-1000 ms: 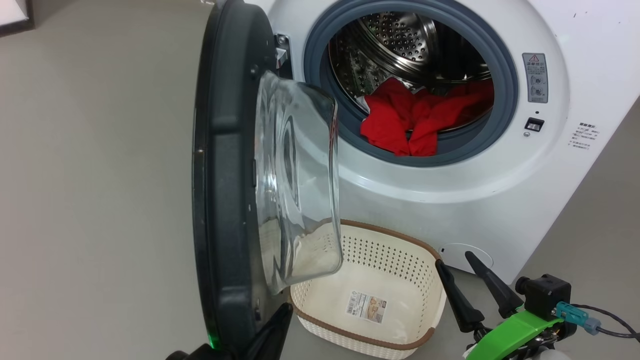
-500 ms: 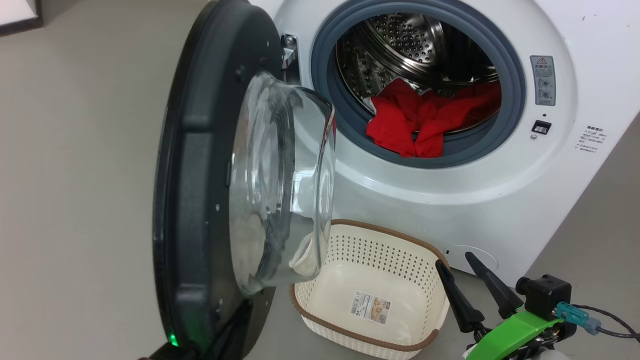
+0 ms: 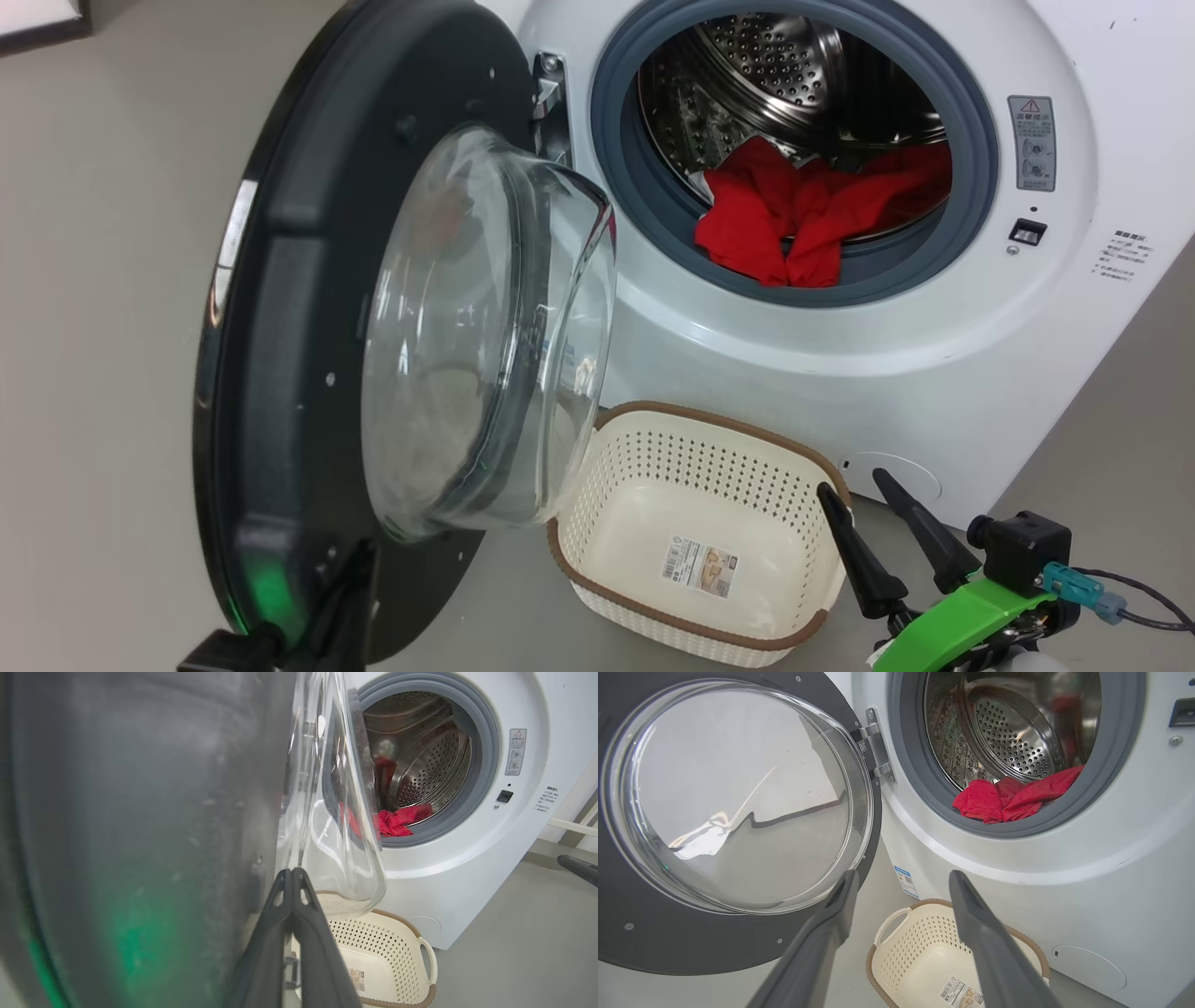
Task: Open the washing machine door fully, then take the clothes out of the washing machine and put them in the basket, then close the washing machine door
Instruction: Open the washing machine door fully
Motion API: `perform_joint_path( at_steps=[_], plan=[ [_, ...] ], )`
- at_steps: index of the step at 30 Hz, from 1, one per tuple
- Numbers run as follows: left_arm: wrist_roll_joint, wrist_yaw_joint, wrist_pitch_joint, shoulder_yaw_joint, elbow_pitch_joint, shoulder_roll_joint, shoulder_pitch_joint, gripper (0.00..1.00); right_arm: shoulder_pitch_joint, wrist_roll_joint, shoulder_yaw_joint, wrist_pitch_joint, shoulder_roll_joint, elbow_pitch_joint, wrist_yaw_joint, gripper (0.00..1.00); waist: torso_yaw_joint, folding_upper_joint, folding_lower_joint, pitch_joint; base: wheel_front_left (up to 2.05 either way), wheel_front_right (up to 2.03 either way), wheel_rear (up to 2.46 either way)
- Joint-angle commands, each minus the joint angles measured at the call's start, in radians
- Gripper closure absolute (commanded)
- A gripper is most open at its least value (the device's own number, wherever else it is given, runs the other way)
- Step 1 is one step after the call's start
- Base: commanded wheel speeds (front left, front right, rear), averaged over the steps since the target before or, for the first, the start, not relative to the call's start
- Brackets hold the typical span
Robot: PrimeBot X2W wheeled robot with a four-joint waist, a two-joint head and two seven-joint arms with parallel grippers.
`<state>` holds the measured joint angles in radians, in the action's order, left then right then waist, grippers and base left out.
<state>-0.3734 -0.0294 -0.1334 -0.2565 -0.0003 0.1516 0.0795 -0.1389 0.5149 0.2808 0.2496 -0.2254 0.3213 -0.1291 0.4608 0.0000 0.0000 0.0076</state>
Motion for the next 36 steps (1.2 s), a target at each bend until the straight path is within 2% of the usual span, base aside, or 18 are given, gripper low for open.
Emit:
perform_joint_path(
  at_steps=[1,13,26,36],
  plan=[
    [-0.01,0.017,-0.007,0.056,-0.023,0.028,-0.03,1.0,-0.009,0.005,0.015,0.012,-0.002,-0.022,-0.002,0.0,0.002,0.0,0.0,0.001,0.0,0.0,0.0],
    [-0.037,0.065,0.035,0.137,-0.005,0.074,-0.064,1.0,-0.017,0.003,0.015,0.012,-0.001,-0.023,-0.002,0.0,0.021,0.0,0.0,0.016,0.0,0.0,0.0],
    [-0.077,0.059,0.032,0.191,0.085,0.113,-0.152,1.0,-0.037,0.002,0.019,0.012,-0.009,-0.031,-0.002,0.0,0.046,0.0,0.0,0.059,0.0,0.0,0.0],
    [-0.083,0.035,0.044,0.2,0.223,0.16,-0.267,1.0,-0.062,-0.002,0.016,0.012,-0.018,-0.039,-0.002,0.0,0.064,0.0,0.0,0.114,0.0,0.0,0.0]
  ],
)
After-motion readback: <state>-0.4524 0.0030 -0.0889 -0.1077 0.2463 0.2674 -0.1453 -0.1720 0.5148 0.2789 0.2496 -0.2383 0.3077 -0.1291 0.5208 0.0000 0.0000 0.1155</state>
